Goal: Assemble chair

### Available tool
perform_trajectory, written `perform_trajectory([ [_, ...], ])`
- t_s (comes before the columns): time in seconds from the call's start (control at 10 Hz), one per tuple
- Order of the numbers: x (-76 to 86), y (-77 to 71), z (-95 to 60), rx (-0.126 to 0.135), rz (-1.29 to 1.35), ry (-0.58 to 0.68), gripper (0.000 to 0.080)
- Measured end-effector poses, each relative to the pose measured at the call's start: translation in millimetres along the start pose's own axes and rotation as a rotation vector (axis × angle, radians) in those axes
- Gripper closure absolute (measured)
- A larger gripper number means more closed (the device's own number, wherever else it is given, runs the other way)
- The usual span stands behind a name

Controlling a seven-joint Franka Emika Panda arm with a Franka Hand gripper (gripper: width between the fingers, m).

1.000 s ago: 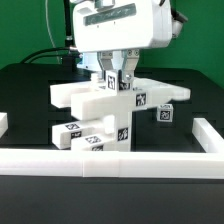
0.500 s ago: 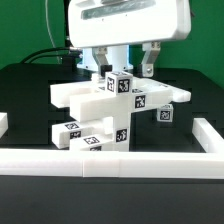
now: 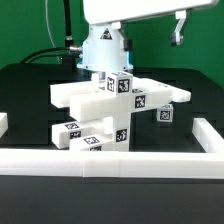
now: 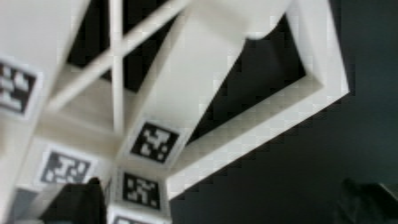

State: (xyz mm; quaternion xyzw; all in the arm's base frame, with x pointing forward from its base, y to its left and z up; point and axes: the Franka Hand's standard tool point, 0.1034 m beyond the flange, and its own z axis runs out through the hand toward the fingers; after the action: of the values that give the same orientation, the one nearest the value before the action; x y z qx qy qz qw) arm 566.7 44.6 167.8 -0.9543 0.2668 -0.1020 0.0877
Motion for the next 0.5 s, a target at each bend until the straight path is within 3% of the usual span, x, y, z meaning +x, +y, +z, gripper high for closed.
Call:
perform_trajectory([
  [0.4, 0.4, 1.5, 3.4, -0.005, -0.020, -0.003, 0.0150],
  [0.5, -7.9, -8.5, 1.5, 0.004, 0.003, -0.006, 0.0150],
])
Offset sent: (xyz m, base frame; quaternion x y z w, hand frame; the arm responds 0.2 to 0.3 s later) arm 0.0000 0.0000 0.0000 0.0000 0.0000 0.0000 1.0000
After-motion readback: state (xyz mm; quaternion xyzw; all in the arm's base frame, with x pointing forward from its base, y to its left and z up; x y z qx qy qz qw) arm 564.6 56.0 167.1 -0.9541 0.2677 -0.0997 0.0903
